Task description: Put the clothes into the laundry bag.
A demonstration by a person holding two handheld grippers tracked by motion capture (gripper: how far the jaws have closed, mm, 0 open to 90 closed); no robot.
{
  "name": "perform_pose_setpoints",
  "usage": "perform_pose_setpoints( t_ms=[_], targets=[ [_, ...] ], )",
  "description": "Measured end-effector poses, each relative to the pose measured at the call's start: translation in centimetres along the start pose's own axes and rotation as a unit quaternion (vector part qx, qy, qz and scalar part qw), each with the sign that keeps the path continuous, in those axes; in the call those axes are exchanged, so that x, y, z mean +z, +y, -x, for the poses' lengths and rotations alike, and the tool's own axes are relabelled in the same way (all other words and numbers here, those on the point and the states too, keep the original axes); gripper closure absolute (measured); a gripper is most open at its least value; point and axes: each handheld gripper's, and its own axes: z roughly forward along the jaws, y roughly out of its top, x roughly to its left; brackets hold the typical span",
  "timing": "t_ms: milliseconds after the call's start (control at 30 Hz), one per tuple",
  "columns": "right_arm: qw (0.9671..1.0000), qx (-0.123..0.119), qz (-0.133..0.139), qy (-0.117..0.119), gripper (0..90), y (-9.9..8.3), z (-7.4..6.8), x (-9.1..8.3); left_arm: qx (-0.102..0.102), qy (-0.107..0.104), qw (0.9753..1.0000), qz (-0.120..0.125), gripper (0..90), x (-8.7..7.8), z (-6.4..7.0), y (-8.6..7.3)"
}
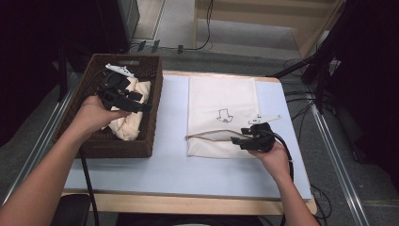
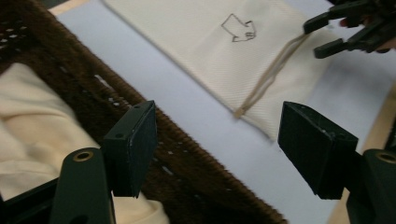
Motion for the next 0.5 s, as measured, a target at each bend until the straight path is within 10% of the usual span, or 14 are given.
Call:
perform_pose_setpoints(
  t_ms=[500],
  targets=[
    [1.0,-0.004,-0.001,0.004,39.3,0.5,-0.2,0.5,-0.067,0.041,0.9969,-0.002,21.4,1.2,-6.5,-1.5]
  ],
)
